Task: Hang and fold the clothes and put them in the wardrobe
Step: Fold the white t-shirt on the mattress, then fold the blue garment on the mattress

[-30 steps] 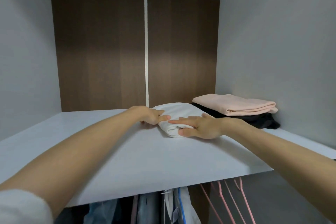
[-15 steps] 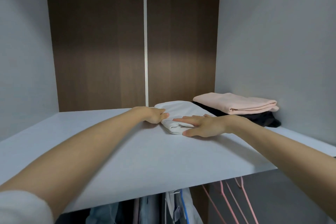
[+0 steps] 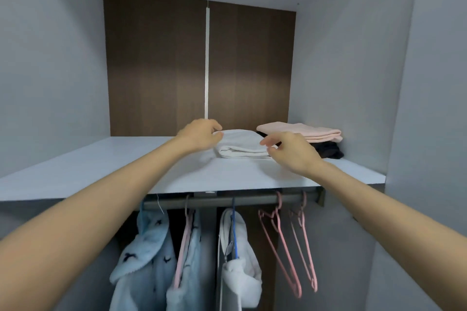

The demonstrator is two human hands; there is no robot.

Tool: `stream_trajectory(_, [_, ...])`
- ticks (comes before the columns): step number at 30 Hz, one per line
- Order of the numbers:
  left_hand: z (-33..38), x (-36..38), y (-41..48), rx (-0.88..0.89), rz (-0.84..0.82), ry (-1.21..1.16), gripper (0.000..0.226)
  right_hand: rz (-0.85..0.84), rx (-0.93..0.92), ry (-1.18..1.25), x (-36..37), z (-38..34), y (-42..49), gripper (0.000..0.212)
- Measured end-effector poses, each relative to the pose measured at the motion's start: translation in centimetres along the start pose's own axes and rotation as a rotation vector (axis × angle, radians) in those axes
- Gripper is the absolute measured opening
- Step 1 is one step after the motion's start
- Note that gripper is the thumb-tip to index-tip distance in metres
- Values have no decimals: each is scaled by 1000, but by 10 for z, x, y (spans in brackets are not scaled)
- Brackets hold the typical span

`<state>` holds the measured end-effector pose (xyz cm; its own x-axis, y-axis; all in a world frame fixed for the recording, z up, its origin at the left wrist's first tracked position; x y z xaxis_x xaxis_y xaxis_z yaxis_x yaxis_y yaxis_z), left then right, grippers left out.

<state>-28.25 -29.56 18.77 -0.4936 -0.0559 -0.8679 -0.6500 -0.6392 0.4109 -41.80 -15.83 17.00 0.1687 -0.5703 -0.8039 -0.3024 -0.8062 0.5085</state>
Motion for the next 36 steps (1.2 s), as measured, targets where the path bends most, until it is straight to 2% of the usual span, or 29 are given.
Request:
stream_trajectory(4, [35, -16, -59, 21, 70, -116, 36, 95, -21, 126, -30, -11, -43, 28])
stream_trajectory(10, [69, -43, -154, 23, 235, -170, 33, 155, -66, 267, -65, -34, -118, 25])
stream_trajectory(15, [91, -45, -231, 20, 247, -243, 32, 134, -22, 308, -74, -43, -192, 25])
stream_trajectory(18, [105, -40, -280, 38, 244, -190, 30, 132, 0, 287, -79, -48, -243, 25])
stream_trajectory(24, [133, -2, -373, 106, 138, -74, 31, 83, 86, 117, -71, -57, -356, 27])
stream_trajectory(29, [162, 47, -461, 182, 40, -5, 31, -28, 194, -21, -58, -55, -470, 29])
stream_trajectory(36, [233, 130, -576, 328, -185, 67, 33, -155, 309, -233, -52, -27, -638, 32])
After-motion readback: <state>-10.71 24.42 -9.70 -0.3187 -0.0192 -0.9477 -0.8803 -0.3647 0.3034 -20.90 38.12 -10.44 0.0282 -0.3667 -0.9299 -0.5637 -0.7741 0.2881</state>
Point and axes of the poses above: each hand's wrist, its own y-axis towards the middle knuckle, its own x-axis out of the palm, z = x × y, the point moved 10 cm from there along y, towards the middle knuckle, and after that the axes turned 4 degrees about -z, right-handed, at the moved point
